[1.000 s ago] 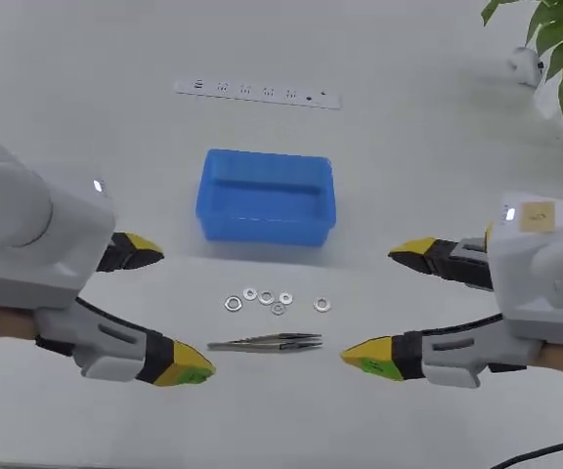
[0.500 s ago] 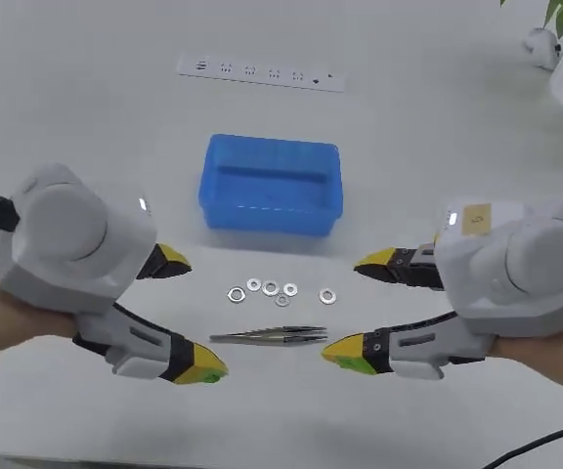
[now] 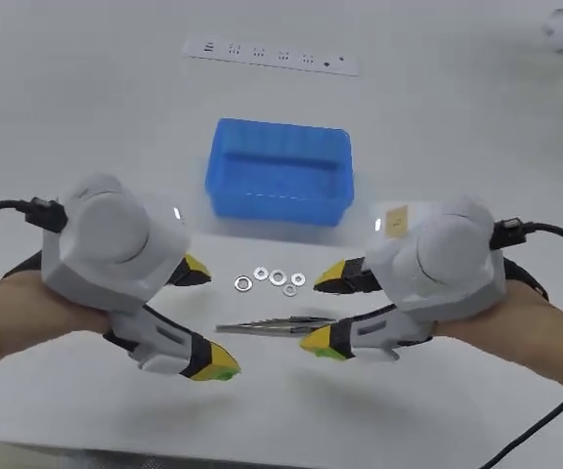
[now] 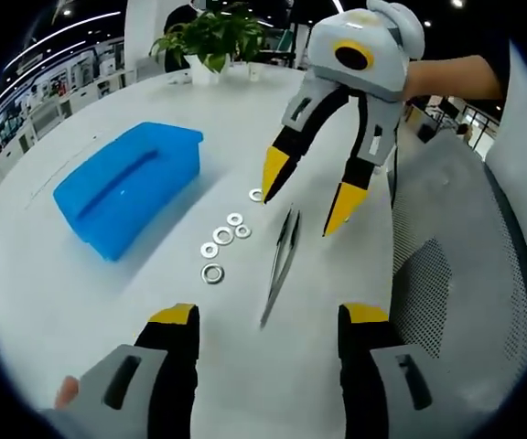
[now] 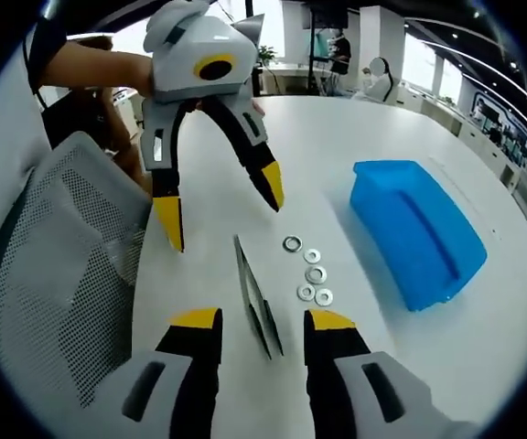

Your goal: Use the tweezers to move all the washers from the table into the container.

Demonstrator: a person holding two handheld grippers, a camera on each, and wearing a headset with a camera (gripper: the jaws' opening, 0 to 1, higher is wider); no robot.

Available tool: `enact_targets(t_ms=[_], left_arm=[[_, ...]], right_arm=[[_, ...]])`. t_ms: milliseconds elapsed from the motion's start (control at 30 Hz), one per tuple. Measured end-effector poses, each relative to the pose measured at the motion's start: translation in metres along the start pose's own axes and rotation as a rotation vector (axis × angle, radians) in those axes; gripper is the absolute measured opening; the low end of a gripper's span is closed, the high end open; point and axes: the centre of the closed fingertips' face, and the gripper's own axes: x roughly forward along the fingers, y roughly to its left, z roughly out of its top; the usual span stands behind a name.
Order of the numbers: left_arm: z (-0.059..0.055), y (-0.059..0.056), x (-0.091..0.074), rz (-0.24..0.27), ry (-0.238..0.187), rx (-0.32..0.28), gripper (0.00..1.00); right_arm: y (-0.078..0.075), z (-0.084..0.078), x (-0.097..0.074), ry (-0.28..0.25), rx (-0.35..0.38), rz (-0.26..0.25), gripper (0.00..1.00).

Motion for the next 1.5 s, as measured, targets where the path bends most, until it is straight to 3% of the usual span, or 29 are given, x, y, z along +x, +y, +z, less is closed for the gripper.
enact_targets(t_ms=[67,133,300,367,433,500,533,633,733,967,1067,1233,1367,1500], left_arm=[[-0.001,0.0,0.001,0.0,0.005,0.012,0.58],[-0.001,-0.001,0.004,-0.01,0.008,0.005,0.56],[-0.007,-0.004,0.01,-0.032,0.039,0.041,0.52],[-0.004,-0.007,0.01,-0.046,0.021,0.061,0.49],[-0.001,-0.012,0.012,-0.07,0.012,0.05,0.47],[-0.005,-0.013,0.014,-0.067,0.035,0.069,0.45],[-0.002,-0.014,0.015,-0.064,0.022,0.081,0.44],[0.0,-0.015,0.014,-0.072,0.016,0.086,0.42],[0.002,-0.013,0.015,-0.072,0.011,0.086,0.37],[0.002,-0.009,0.015,-0.072,0.011,0.087,0.31],[0.001,-0.008,0.015,-0.073,0.012,0.095,0.3],[0.001,-0.006,0.015,-0.071,0.014,0.092,0.29],[0.002,-0.003,0.016,-0.051,0.017,0.101,0.26],[0.0,0.003,0.015,-0.005,0.038,0.174,0.16]], right_arm=[[0.0,0.001,0.004,-0.009,-0.019,0.003,0.32],[0.003,-0.002,0.01,0.014,0.0,0.034,0.3],[0.006,-0.007,0.018,0.075,-0.078,0.062,0.27],[0.006,-0.006,0.021,0.085,-0.085,0.073,0.26],[0.007,-0.006,0.023,0.099,-0.118,0.087,0.25],[0.006,-0.005,0.022,0.11,-0.147,0.091,0.21],[0.007,-0.006,0.023,0.119,-0.163,0.097,0.19],[0.006,-0.006,0.024,0.13,-0.258,0.09,0.15],[0.007,-0.005,0.025,0.122,-0.306,0.092,0.11],[0.01,-0.006,0.024,0.102,-0.345,0.081,0.08],[0.006,-0.005,0.023,0.092,-0.357,0.048,0.08],[0.004,0.009,0.013,0.006,-0.293,0.017,0.07],[0.0,0.013,0.005,-0.022,-0.275,0.0,0.07],[0.0,0.014,0.003,-0.034,-0.266,-0.005,0.07]])
